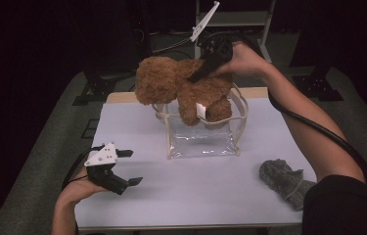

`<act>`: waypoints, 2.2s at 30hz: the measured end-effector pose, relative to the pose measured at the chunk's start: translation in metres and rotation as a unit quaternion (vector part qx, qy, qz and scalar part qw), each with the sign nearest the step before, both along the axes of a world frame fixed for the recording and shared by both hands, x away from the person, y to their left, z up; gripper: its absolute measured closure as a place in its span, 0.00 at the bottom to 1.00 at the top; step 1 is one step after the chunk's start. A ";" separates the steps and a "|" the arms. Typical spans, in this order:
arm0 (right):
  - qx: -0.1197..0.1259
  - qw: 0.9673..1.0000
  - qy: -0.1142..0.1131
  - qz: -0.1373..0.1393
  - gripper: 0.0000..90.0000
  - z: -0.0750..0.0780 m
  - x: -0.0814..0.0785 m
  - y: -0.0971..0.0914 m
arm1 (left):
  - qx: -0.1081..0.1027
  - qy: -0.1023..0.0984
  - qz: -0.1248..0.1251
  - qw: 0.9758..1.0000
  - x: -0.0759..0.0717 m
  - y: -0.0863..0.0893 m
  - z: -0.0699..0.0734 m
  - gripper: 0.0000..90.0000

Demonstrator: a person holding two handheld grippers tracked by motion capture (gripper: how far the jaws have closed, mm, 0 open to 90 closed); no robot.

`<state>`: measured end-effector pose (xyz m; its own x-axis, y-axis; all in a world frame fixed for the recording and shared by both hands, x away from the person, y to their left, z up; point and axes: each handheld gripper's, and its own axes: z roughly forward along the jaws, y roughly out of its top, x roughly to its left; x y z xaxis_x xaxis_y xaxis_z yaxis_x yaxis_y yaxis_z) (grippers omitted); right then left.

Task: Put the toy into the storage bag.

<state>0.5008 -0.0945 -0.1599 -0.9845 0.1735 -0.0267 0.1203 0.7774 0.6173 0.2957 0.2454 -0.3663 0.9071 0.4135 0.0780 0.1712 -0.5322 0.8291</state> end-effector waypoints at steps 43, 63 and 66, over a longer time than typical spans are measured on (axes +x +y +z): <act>-0.031 0.997 0.048 -0.061 0.61 -0.082 0.013 -0.036 | 0.015 0.005 -0.011 1.000 0.000 -0.004 -0.003 0.08; -0.092 0.993 0.050 -0.062 0.36 -0.112 0.006 -0.020 | 0.015 0.006 -0.009 1.000 -0.002 -0.002 -0.003 0.08; -0.078 0.994 0.036 -0.061 0.35 -0.108 0.005 -0.019 | 0.013 0.005 -0.009 1.000 -0.002 -0.002 -0.003 0.08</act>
